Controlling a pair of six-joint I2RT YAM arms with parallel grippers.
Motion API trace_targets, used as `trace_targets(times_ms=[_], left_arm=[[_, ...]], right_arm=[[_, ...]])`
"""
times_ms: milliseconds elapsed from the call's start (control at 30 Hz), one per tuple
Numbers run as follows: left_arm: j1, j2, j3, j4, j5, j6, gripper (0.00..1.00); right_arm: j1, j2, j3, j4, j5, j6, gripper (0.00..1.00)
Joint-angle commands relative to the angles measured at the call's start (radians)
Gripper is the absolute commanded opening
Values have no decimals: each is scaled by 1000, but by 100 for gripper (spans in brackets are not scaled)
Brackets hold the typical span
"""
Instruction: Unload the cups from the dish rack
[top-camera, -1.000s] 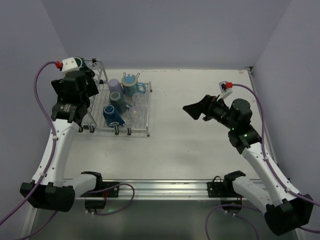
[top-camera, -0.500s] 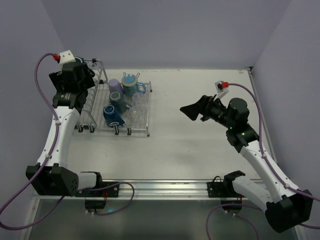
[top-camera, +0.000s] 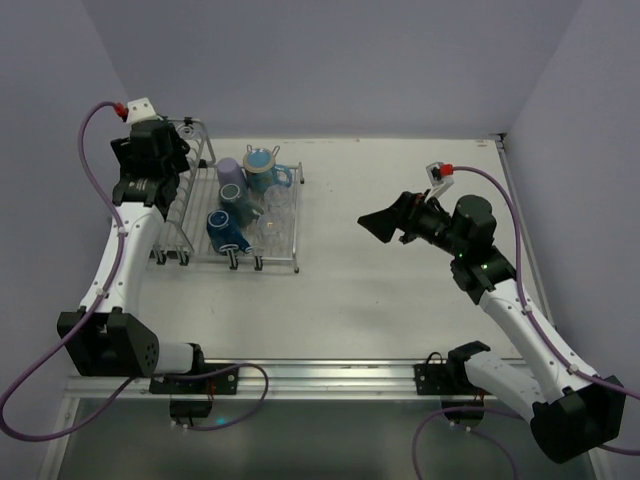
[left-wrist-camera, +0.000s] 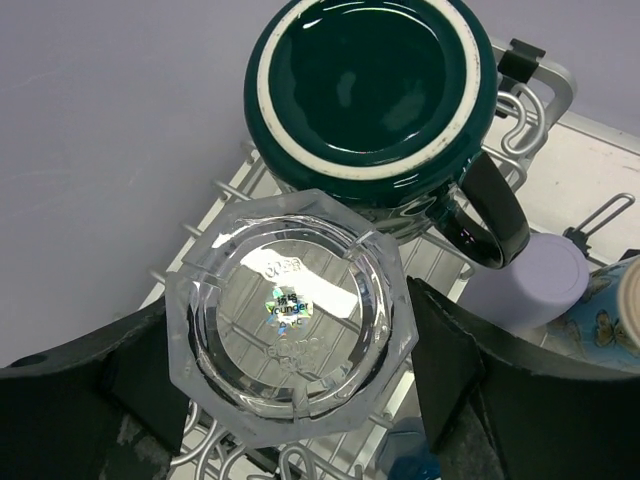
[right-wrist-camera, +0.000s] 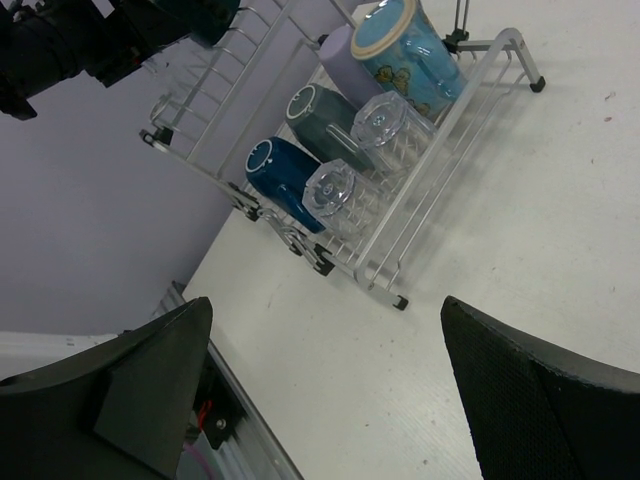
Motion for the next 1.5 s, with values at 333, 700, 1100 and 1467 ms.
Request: trace_targets(times_ms=[333, 700, 1100, 1467], left_arm=[[7, -217, -66, 8, 58, -6, 46], [1, -441, -123, 33, 582, -162, 40], [-8, -434, -146, 82, 734, -204, 13], [-111, -417, -281, 298, 1151, -377, 10]], right_arm=[[30, 3, 27, 31, -4, -5, 99], [99, 2, -10, 238, 10, 192, 91], [232, 173, 144, 240, 27, 143, 92], [215, 318, 337, 281, -263, 16, 93]])
